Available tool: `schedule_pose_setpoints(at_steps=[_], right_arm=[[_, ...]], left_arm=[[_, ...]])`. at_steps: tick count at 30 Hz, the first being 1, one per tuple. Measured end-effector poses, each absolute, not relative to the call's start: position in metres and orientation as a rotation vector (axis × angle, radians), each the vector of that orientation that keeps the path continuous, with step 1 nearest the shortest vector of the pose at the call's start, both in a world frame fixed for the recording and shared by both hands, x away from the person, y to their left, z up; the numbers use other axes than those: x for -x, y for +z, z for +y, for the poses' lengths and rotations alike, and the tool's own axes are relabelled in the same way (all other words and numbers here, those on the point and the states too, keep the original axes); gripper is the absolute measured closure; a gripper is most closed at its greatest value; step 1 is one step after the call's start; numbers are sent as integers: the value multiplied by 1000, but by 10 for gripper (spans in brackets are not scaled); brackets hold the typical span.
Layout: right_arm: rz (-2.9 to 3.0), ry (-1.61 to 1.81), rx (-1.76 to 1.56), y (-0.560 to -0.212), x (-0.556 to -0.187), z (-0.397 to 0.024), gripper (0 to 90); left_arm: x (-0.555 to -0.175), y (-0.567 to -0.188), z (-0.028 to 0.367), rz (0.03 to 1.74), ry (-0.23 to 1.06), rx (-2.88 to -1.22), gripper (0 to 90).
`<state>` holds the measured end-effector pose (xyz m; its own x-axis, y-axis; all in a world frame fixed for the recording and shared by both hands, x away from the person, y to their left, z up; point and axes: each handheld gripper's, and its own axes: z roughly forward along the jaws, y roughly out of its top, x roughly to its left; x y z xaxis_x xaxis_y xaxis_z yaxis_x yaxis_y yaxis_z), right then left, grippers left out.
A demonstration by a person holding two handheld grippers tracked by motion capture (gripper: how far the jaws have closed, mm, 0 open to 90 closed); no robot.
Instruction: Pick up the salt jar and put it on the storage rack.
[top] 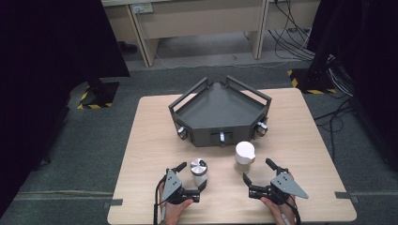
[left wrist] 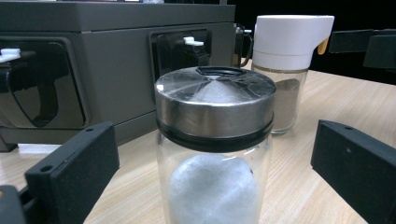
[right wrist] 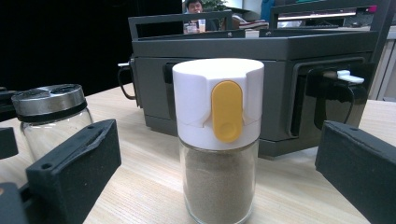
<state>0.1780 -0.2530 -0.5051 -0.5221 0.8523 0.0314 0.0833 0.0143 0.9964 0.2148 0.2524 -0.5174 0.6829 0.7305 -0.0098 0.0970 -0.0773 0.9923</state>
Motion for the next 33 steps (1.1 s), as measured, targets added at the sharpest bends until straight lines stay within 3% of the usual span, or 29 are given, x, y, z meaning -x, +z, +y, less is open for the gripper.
schedule_pose_setpoints(at_steps=[33], right_arm=[[1667, 1571, -975, -506, -178, -253, 3]], left_arm=[[-231, -506, 235, 713, 617, -1667, 131]])
